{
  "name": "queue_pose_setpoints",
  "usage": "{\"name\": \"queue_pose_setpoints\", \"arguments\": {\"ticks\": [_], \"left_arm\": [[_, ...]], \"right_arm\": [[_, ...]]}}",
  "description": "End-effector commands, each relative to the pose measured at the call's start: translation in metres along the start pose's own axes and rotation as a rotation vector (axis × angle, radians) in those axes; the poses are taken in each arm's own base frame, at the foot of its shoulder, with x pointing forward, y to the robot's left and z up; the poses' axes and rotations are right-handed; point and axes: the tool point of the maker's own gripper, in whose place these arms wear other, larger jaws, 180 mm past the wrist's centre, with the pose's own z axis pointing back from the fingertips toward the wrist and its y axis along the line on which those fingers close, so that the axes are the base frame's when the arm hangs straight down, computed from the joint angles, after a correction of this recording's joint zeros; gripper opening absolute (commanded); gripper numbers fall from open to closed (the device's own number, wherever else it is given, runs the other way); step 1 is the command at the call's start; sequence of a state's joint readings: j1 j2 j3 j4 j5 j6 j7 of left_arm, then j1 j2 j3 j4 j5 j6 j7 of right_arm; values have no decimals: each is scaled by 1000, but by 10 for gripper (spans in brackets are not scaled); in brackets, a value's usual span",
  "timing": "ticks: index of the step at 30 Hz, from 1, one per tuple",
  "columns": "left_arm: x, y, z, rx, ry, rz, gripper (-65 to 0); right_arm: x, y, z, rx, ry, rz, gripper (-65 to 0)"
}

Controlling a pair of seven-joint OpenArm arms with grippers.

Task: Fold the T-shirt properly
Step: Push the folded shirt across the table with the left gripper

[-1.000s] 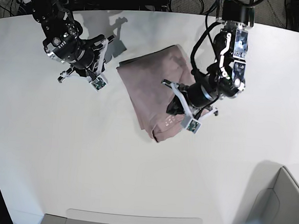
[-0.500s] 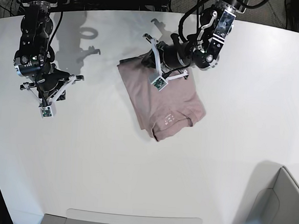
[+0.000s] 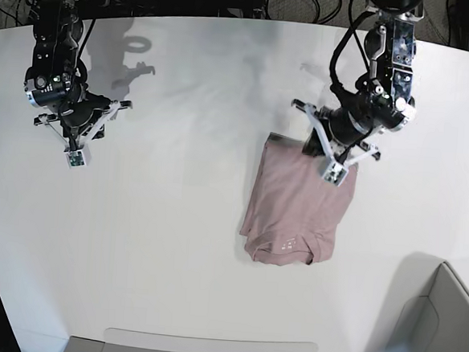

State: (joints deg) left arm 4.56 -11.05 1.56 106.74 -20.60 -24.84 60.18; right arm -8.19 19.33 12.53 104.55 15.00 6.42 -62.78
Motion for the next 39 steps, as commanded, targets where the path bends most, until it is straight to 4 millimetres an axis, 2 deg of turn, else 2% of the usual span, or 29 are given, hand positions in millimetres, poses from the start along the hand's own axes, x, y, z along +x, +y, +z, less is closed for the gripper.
{"name": "queue_pose_setpoints", "arguments": {"ticks": [1, 4, 6, 10, 13, 15, 17, 19, 21, 24, 28, 33, 35, 36, 39], "left_arm": [[12, 8, 3, 30, -50, 24, -650], [56, 17, -5, 38, -203, 70, -650], [75, 19, -17, 24, -266, 106, -650], [100, 22, -39, -3, -342, 166, -650], [105, 18, -57, -28, -340, 208, -650], [95, 16, -77, -49, -286, 249, -650], [70, 13, -100, -68, -208, 300, -650], [47, 15, -115, -68, -170, 347, -650], [31, 19, -124, -56, -172, 382, -650], [16, 38, -123, -19, -152, 378, -650], [10, 64, -114, 26, -142, 351, -650], [-15, 112, -91, 124, -125, 375, -650], [-20, 124, -84, 150, -126, 387, -650], [-19, 130, -80, 161, -130, 378, -650], [-10, 128, -71, 160, -134, 338, -650]], "right_arm": [[13, -3, 4, -6, -45, 11, -620], [14, -2, 4, -5, -46, 13, -620], [13, -1, 4, -2, -44, 15, -620], [8, 3, 7, 2, -40, 21, -620], [2, 7, 10, 9, -33, 29, -620], [2, 7, 10, 9, -35, 30, -620], [-3, 8, 11, 11, -24, 29, -620], [-3, 6, 11, 6, -26, 25, -620], [-3, 6, 11, 6, -24, 25, -620], [-7, 6, 11, 7, -17, 24, -620], [-7, 7, 11, 9, -16, 26, -620], [-8, 7, 11, 9, -14, 25, -620], [-6, 8, 13, 9, -22, 29, -620], [-6, 10, 14, 12, -25, 31, -620], [-3, 14, 18, 18, -40, 41, -620]]}}
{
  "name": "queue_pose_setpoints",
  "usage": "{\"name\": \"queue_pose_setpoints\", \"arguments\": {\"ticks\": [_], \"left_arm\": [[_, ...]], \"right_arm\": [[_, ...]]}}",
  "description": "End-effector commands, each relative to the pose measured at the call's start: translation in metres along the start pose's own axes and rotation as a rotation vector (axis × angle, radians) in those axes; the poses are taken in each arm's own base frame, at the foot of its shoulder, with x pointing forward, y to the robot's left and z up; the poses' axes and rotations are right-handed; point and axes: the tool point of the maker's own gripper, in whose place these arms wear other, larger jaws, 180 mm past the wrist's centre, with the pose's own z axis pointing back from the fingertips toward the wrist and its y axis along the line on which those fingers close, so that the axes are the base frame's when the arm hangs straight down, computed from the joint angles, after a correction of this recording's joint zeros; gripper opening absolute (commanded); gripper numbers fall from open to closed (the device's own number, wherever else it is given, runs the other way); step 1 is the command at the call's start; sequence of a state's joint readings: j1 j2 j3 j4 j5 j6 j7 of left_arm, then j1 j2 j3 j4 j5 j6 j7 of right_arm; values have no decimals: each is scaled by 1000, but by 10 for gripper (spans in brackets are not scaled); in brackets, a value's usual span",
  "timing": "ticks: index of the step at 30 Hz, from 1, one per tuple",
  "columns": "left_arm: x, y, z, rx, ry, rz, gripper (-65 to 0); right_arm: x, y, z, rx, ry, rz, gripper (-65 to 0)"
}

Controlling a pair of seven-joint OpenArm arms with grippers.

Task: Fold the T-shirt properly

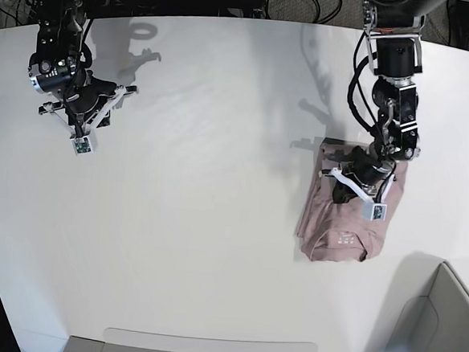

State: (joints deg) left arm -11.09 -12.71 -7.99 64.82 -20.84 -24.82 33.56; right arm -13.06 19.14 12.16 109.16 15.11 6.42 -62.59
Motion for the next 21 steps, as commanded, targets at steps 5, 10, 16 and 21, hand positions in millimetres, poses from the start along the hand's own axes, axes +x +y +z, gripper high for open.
{"name": "queue_pose_setpoints", "arguments": {"ticks": [5, 10, 16, 21], "left_arm": [[53, -13, 21, -3, -93, -102, -650], [75, -28, 54, 0, -166, -193, -650], [74, -38, 111, 32, -256, -261, -650], [65, -18, 153, 134, -303, -205, -650]], "right_arm": [[30, 6, 14, 3, -108, 4, -620], [43, 12, 20, 11, -163, 15, -620], [60, 25, 38, 33, -334, 25, -621], [44, 37, 42, 63, -386, 3, -621]]}}
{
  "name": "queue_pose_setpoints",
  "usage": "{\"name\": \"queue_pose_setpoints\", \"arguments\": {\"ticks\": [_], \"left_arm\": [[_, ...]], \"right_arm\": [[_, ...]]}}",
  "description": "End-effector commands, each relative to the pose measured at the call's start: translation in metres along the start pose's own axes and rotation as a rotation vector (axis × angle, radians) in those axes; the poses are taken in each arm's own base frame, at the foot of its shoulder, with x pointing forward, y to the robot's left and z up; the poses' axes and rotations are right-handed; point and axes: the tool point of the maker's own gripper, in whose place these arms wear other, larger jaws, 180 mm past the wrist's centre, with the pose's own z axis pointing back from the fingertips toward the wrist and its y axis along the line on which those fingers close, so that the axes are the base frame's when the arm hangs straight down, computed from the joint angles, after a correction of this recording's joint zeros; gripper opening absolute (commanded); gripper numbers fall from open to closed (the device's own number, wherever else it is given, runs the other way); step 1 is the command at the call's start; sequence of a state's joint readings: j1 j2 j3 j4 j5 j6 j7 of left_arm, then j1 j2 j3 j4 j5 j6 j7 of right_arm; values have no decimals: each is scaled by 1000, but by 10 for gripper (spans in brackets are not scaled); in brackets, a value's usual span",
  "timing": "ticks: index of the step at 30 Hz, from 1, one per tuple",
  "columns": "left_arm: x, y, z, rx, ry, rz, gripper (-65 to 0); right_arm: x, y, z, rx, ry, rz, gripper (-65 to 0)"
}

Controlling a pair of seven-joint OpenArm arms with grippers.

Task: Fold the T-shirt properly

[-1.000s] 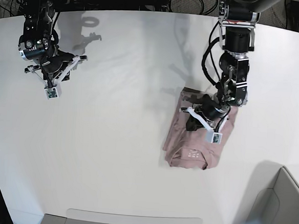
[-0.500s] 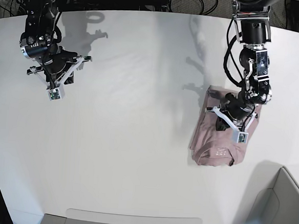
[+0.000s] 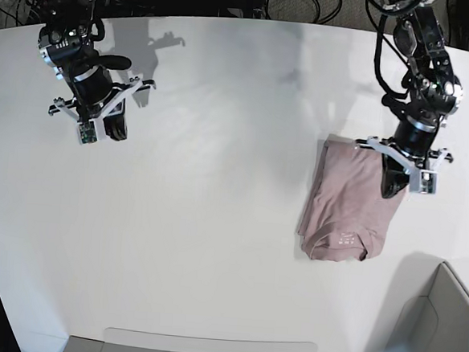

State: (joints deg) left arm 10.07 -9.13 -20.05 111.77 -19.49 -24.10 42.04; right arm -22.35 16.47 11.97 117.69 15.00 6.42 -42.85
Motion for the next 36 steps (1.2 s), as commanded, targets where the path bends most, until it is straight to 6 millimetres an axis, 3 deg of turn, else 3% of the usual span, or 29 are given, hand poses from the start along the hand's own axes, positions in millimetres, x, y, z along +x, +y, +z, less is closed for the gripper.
{"name": "queue_pose_setpoints", "arguments": {"ticks": [1, 3, 8, 13, 18, 25, 28, 30, 34, 36], "left_arm": [[6, 3, 12, 20, -34, 5, -650], [-4, 10, 27, 53, -14, 10, -650], [-51, 29, 58, 113, 121, 11, -650], [-98, 57, 104, 205, 279, 8, -650], [-137, 63, 138, 226, 452, -2, -650], [-188, 69, 210, 258, 686, -9, -650], [-212, 72, 232, 264, 774, 14, -650], [-242, 71, 245, 265, 854, 63, -650], [-328, 48, 281, 210, 1076, 194, -650], [-354, 32, 277, 162, 1110, 227, -650]], "right_arm": [[5, 2, 6, 7, -50, 5, -621], [-7, 7, 12, 18, -46, -6, -621], [-49, 21, 30, 46, 39, -27, -621], [-105, 30, 61, 81, 195, -13, -621], [-148, 37, 97, 145, 337, 49, -621], [-202, 50, 153, 216, 549, 61, -622], [-220, 60, 170, 269, 626, 78, -622], [-235, 65, 180, 320, 691, 113, -622], [-268, 66, 187, 387, 786, 163, -622], [-282, 66, 185, 401, 820, 175, -622]]}}
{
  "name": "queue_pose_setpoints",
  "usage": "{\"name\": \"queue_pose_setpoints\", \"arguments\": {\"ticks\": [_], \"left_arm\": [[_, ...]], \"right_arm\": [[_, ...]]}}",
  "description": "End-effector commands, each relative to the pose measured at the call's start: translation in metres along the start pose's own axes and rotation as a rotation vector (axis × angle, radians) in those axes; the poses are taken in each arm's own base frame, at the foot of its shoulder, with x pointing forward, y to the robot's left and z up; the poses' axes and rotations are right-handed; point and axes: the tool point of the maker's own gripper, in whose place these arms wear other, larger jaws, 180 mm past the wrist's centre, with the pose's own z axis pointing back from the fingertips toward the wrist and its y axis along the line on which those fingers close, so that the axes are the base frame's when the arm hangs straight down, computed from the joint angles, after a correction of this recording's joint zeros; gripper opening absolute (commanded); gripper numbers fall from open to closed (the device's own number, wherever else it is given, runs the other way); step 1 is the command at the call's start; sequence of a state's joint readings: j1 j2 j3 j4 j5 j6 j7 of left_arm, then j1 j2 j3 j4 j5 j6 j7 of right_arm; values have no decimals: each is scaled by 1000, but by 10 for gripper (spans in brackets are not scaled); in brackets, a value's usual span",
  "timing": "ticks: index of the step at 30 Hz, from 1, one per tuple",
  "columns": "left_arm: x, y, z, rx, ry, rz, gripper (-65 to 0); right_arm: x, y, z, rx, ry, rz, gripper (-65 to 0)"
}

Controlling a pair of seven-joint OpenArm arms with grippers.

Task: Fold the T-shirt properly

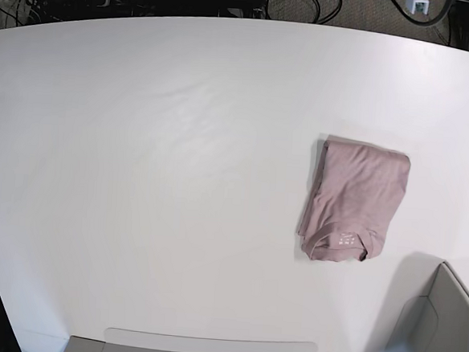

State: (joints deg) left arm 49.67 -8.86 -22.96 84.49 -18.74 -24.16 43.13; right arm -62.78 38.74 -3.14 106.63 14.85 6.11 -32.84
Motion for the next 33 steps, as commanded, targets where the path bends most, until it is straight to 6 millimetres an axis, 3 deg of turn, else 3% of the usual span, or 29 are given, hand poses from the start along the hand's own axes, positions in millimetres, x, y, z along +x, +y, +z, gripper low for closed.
{"name": "queue_pose_setpoints", "arguments": {"ticks": [1, 3, 5, 8, 10, 14, 17, 23, 30, 33], "left_arm": [[-3, 0, -4, -12, 4, -12, -650], [-13, -12, -19, -49, 44, -27, -650], [-5, -25, -33, -82, 49, -40, -650], [-9, -37, -58, -113, 99, -16, -650], [3, -47, -79, -137, 100, 15, -650], [9, -47, -110, -128, 126, 55, -650], [12, -49, -122, -114, 136, 32, -650], [25, -56, -126, -115, 108, 5, -650], [50, -64, -134, -129, 31, 25, -650], [50, -71, -138, -140, 13, 44, -650]], "right_arm": [[-4, 0, -4, 8, 13, 7, -622], [-13, -1, -21, 22, 51, 12, -622], [-22, -8, -41, 26, 97, 29, -622], [-46, -29, -74, 14, 211, 56, -622], [-61, -46, -95, 0, 301, 86, -622], [-85, -69, -127, -16, 425, 173, -622], [-100, -74, -141, -3, 435, 269, -622], [-122, -85, -144, 47, 441, 488, -621], [-101, -109, -154, 4, 369, 502, -620], [-79, -115, -160, -12, 326, 505, -620]]}}
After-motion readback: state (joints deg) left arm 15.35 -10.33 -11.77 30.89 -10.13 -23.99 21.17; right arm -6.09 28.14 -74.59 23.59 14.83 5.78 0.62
